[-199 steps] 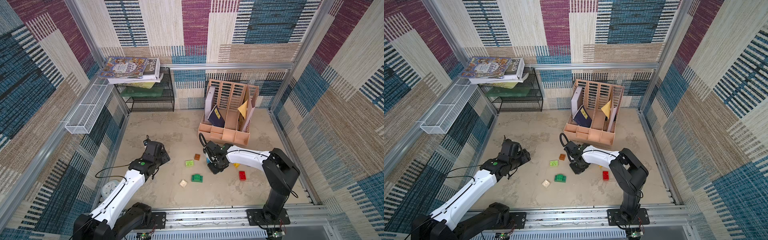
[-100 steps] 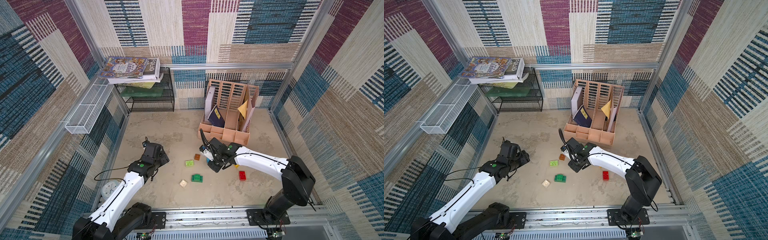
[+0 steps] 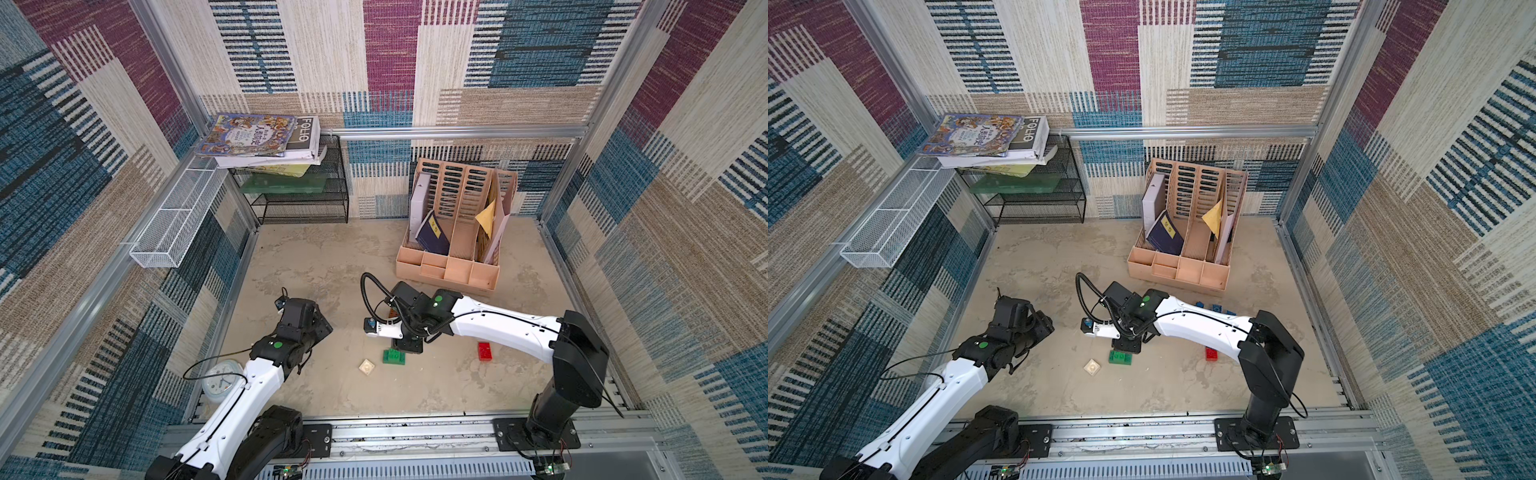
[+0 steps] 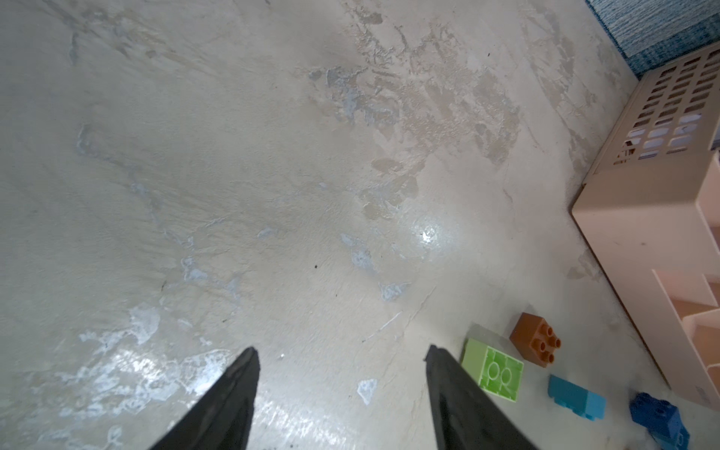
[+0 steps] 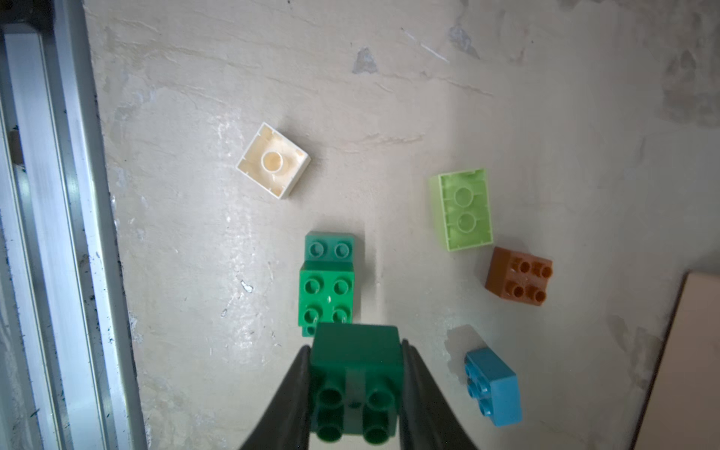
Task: Assemble the number 1 with lego
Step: Assemble the lego brick with the lego brick.
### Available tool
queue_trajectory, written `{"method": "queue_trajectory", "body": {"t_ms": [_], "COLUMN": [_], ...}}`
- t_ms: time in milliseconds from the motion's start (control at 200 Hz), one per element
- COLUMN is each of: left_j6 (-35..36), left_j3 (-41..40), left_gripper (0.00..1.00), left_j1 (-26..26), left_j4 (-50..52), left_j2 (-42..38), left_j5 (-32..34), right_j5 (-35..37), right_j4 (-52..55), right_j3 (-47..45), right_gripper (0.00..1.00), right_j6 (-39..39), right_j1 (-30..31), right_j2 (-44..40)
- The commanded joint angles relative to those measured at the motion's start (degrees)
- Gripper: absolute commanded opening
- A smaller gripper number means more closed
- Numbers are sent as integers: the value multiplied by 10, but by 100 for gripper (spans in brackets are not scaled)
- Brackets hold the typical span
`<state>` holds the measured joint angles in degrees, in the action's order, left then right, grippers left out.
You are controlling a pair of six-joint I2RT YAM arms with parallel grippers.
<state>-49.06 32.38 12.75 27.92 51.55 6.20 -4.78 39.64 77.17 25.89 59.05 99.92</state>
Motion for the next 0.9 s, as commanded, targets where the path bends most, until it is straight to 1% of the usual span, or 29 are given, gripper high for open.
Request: {"method": "queue_trajectory", "body": {"t_ms": [0, 35, 45, 65, 230, 491, 896], "left_j6": [-22, -25, -26, -27, -28, -24, -19], "left_j3": [-10, -14, -15, -16, -21, -21, -21], "left_gripper": [71, 71, 71, 71, 71, 71, 71], "left_j1": [-10, -13, -14, -15, -26, -34, -43], "left_j4": [-6, -3, -3, -2, 3, 10, 12], "left_j2": [-13, -18, -19, -21, -29, -29, -30], "left_j5": [-6, -7, -7, -8, -13, -16, -23], "right_j5": [-4, 0, 0, 1, 12, 75, 77], "right_j4": [30, 34, 35, 36, 45, 52, 56], "right_j3": [22, 27, 29, 31, 39, 42, 47], "right_gripper": [23, 23, 23, 23, 23, 21, 21], "right_j6": [27, 27, 27, 28, 32, 19, 15], "right_j1": [3, 3, 15, 21, 34, 45, 49], "right_j2": [20, 28, 30, 33, 48, 62, 78]}}
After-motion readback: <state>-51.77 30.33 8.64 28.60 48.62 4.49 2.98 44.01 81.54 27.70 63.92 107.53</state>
